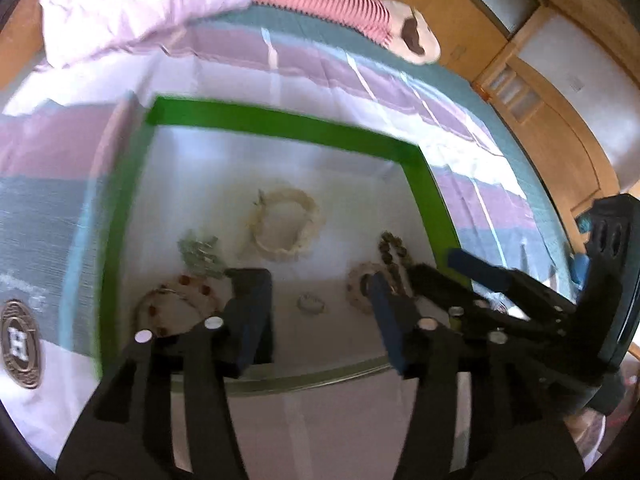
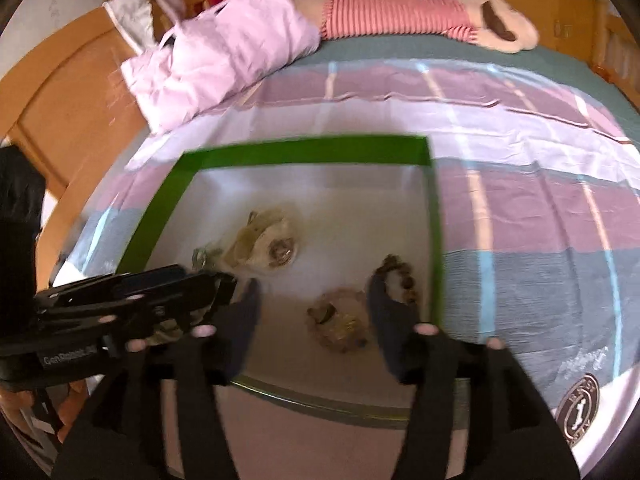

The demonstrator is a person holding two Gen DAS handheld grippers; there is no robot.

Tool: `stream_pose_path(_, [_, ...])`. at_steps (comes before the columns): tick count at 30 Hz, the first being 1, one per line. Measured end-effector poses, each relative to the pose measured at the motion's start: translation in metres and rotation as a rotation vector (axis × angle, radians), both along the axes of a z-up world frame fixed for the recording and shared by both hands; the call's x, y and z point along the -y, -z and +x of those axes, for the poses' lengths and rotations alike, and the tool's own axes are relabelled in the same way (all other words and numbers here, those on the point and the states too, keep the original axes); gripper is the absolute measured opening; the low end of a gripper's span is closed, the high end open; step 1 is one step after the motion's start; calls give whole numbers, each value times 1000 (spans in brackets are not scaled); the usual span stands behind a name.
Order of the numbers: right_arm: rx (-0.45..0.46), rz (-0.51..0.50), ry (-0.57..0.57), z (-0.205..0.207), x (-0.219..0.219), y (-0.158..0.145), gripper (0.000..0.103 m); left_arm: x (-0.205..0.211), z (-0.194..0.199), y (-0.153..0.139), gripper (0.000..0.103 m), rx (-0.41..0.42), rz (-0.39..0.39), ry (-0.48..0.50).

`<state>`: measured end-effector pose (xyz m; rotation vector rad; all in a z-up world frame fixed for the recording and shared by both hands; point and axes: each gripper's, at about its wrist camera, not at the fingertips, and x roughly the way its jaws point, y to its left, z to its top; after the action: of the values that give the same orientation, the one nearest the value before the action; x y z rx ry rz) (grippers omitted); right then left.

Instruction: Organize jewelry

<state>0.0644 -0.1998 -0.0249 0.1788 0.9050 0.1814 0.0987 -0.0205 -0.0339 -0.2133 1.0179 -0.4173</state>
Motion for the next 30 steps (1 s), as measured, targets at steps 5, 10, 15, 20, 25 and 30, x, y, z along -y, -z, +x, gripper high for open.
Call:
stream_pose_path(5, [107,-103,74,-16,3,-16,102,-15,-31,-25,88,147,111,-116])
stream_pose_path(10, [62,-202,45,-13,-9,-7,102,-13,-40,-33,96,199,213,-105])
stream_pose_path(15, [61,-233,35,-12,-18,-3,102,-17,-37,-30,98,171,215,-96])
stream_pose_path(20, [54,-234,32,-12,-20,-1,102,-17,-37,-30,100,174,216,-96])
stream_pose_path(25, [49,-242,32,-12,-22,0,102,-17,-37,-30,101,172,221,-95])
stream_pose_path(30, [47,-249,25,-13,-25,2,102,-16,-38,-29,101,169,229,-90])
